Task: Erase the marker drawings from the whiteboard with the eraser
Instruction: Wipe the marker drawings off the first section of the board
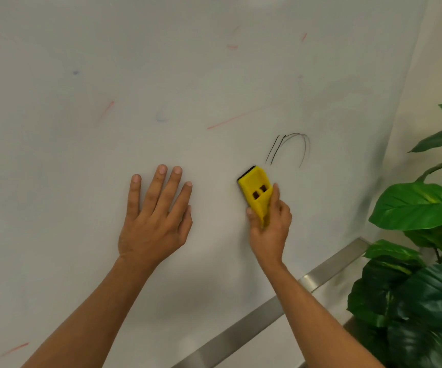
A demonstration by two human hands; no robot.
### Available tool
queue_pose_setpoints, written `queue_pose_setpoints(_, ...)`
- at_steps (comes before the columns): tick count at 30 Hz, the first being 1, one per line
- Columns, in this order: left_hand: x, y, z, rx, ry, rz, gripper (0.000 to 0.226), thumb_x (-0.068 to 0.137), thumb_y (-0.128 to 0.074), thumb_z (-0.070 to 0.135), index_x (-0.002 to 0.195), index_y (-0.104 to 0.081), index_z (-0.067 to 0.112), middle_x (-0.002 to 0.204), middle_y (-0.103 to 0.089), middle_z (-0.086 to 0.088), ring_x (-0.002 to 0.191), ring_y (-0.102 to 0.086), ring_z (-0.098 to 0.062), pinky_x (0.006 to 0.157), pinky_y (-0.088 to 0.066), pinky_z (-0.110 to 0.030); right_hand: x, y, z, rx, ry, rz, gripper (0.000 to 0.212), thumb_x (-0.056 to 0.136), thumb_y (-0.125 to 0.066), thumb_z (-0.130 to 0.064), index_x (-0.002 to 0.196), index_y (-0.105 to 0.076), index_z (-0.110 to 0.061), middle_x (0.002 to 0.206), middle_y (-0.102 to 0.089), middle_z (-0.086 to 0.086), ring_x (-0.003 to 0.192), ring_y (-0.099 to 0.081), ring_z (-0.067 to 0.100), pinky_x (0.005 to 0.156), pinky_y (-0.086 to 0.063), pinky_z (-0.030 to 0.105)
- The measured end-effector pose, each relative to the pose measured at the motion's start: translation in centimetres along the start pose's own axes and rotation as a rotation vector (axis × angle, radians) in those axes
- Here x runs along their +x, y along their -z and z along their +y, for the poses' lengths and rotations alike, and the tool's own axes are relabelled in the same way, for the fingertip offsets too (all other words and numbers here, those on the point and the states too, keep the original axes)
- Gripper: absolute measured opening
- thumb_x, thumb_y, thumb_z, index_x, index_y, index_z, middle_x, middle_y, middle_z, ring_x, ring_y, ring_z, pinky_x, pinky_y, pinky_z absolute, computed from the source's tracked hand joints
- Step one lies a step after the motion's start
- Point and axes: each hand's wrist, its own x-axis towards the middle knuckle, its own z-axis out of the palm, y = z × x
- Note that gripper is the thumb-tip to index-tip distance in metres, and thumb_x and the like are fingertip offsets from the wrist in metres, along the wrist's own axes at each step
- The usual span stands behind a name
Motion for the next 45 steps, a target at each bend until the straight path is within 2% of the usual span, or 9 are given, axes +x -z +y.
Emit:
queue_pose_setpoints(3,0.0,0.0,0.0,0.001,0.001,-0.006,0.047,0.093,-0.059,0.029,0.136,-0.058,0.01,0.151,-0.043,-0.015,0.142,-0.036,-0.034,0.113,-0.029,-0.062,0.9,1.1,1.6,-0.032,0.04,0.015,0.075,0.092,-0.063,-0.033,0.155,-0.023,-0.025,0.122,-0.049,0.014,0.113,-0.045,0.024,0.095,-0.036,0.027)
queue_pose_setpoints(10,0.0,-0.1,0.1,0.002,-0.005,-0.017,0.049,0.091,-0.06,0.029,0.136,-0.058,0.01,0.151,-0.043,-0.016,0.143,-0.036,-0.034,0.113,-0.029,-0.062,11.2,3.1,3.0,0.149,-0.617,0.216,0.078,0.095,-0.062,-0.037,0.158,-0.015,-0.034,0.127,-0.052,0.007,0.11,-0.055,0.028,0.091,-0.047,0.035)
queue_pose_setpoints(14,0.0,-0.2,0.1,0.004,0.001,-0.014,0.049,0.09,-0.061,0.029,0.135,-0.059,0.01,0.151,-0.043,-0.016,0.143,-0.036,-0.034,0.112,-0.03,-0.063,11.1,2.0,-0.5,-0.001,-0.409,0.165,0.077,0.096,-0.06,-0.041,0.158,-0.013,-0.036,0.133,-0.047,0.016,0.123,-0.048,0.037,0.098,-0.045,0.046)
queue_pose_setpoints(19,0.0,0.0,0.0,-0.022,0.01,-0.026,0.048,0.091,-0.062,0.029,0.135,-0.059,0.01,0.152,-0.042,-0.015,0.143,-0.035,-0.034,0.113,-0.029,-0.062,6.6,1.9,-0.9,-0.123,0.127,-0.003,0.078,0.094,-0.067,-0.033,0.157,-0.02,-0.034,0.126,-0.047,0.01,0.117,-0.044,0.024,0.082,-0.039,0.031)
queue_pose_setpoints(26,0.0,0.0,0.0,0.002,-0.005,-0.029,0.049,0.091,-0.06,0.03,0.136,-0.058,0.01,0.152,-0.042,-0.016,0.142,-0.037,-0.035,0.113,-0.029,-0.062,14.1,4.0,1.1,0.049,-0.565,0.155,0.078,0.097,-0.058,-0.041,0.159,-0.011,-0.034,0.134,-0.049,0.019,0.122,-0.051,0.039,0.099,-0.045,0.044)
queue_pose_setpoints(29,0.0,-0.1,0.0,0.007,-0.003,-0.028,0.049,0.09,-0.061,0.029,0.135,-0.059,0.009,0.152,-0.042,-0.016,0.142,-0.036,-0.035,0.112,-0.03,-0.063,14.7,3.3,-0.7,0.042,-0.501,0.168,0.078,0.097,-0.058,-0.042,0.158,-0.011,-0.034,0.135,-0.047,0.018,0.125,-0.048,0.039,0.101,-0.043,0.044)
queue_pose_setpoints(36,0.0,0.0,0.0,-0.005,-0.001,-0.025,0.047,0.091,-0.061,0.029,0.134,-0.06,0.009,0.151,-0.042,-0.016,0.142,-0.037,-0.035,0.111,-0.031,-0.063,8.4,3.3,0.6,-0.084,0.116,-0.027,0.076,0.093,-0.067,-0.032,0.156,-0.024,-0.03,0.126,-0.046,0.011,0.114,-0.042,0.021,0.089,-0.033,0.027)
queue_pose_setpoints(42,0.0,0.0,0.1,0.004,-0.002,-0.028,0.048,0.091,-0.06,0.029,0.134,-0.059,0.009,0.152,-0.041,-0.016,0.143,-0.036,-0.035,0.112,-0.031,-0.063,13.1,3.4,-0.6,0.039,-0.408,0.172,0.076,0.097,-0.059,-0.039,0.158,-0.015,-0.032,0.127,-0.046,0.018,0.122,-0.048,0.038,0.102,-0.043,0.045)
queue_pose_setpoints(45,-0.1,-0.1,0.1,-0.005,-0.002,-0.028,0.048,0.091,-0.06,0.029,0.135,-0.058,0.009,0.152,-0.04,-0.016,0.143,-0.035,-0.035,0.112,-0.03,-0.063,12.4,2.5,-2.7,0.023,-0.265,0.175,0.075,0.096,-0.06,-0.038,0.158,-0.019,-0.03,0.127,-0.047,0.02,0.121,-0.047,0.038,0.099,-0.041,0.041)
